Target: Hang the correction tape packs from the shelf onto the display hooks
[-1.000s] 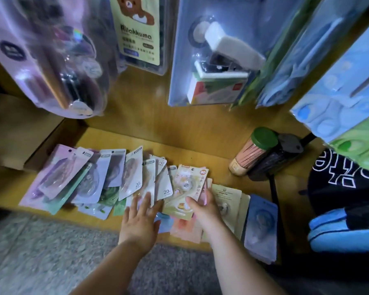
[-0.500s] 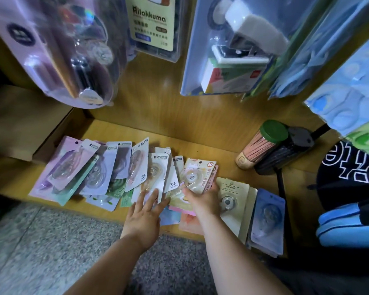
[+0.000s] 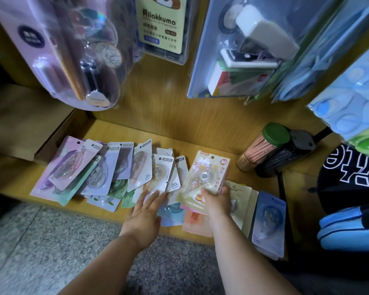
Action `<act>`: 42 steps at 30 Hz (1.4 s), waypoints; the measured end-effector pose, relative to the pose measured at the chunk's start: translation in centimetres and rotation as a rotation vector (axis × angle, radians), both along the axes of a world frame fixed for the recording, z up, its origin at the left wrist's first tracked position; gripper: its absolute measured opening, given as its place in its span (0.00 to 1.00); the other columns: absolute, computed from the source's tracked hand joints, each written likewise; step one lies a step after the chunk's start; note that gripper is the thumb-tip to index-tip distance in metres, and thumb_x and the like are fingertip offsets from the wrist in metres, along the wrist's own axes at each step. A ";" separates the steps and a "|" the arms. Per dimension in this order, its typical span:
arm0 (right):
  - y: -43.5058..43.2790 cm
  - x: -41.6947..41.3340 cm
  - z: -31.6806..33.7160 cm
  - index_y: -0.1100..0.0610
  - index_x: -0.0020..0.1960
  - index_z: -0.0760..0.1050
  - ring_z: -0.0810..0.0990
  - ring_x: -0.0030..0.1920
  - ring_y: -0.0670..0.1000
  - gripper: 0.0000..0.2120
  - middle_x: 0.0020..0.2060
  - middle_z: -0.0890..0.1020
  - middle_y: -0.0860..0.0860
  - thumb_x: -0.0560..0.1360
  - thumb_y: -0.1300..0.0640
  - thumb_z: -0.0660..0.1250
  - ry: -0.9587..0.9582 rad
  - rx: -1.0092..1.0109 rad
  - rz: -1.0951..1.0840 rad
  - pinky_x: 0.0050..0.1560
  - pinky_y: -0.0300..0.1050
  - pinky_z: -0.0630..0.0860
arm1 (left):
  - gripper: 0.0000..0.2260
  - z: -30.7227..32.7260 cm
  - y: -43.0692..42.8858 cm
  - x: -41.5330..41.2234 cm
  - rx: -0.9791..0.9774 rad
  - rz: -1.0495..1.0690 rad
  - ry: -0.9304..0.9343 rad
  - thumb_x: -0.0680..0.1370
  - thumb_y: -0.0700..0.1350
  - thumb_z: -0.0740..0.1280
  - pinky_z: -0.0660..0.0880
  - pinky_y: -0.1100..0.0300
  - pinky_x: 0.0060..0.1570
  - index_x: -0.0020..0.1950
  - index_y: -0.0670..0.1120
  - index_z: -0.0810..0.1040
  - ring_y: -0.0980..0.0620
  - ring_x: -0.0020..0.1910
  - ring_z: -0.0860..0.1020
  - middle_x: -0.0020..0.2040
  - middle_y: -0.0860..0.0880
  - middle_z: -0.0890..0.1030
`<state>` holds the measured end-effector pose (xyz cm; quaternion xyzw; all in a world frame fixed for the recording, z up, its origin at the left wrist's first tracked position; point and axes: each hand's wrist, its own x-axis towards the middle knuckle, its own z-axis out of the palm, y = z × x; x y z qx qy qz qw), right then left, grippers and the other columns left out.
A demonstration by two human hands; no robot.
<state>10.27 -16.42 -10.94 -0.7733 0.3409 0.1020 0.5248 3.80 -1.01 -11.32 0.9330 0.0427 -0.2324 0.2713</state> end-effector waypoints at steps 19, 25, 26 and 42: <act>-5.7 -11.8 18.5 0.53 0.51 0.74 0.79 0.47 0.53 0.07 0.44 0.80 0.50 0.76 0.63 0.63 -0.257 0.414 0.282 0.47 0.46 0.76 | 0.40 15.3 -4.4 -8.0 -1.139 0.302 0.106 0.63 0.61 0.71 0.63 0.54 0.67 0.72 0.51 0.62 0.54 0.61 0.73 0.63 0.53 0.75; -4.7 -17.0 24.2 0.53 0.61 0.73 0.76 0.61 0.52 0.14 0.60 0.78 0.52 0.76 0.55 0.64 -0.371 0.283 0.405 0.67 0.53 0.69 | 0.16 20.9 -4.3 -12.1 -1.342 0.288 0.004 0.72 0.41 0.62 0.78 0.61 0.47 0.58 0.40 0.76 0.50 0.49 0.82 0.51 0.45 0.84; -4.9 -17.7 25.0 0.53 0.61 0.73 0.75 0.62 0.52 0.14 0.60 0.78 0.52 0.75 0.54 0.64 -0.393 0.254 0.424 0.67 0.53 0.68 | 0.15 21.9 -4.2 -12.4 -1.324 0.283 -0.042 0.74 0.40 0.61 0.77 0.59 0.49 0.59 0.39 0.76 0.47 0.49 0.81 0.53 0.43 0.83; -12.1 -20.8 42.0 0.54 0.48 0.73 0.75 0.39 0.43 0.06 0.39 0.78 0.45 0.77 0.64 0.61 -0.925 0.190 0.162 0.38 0.33 0.69 | 0.06 38.4 -8.3 -13.3 -1.244 0.212 -0.443 0.74 0.40 0.68 0.77 0.45 0.52 0.50 0.44 0.77 0.41 0.47 0.82 0.47 0.40 0.83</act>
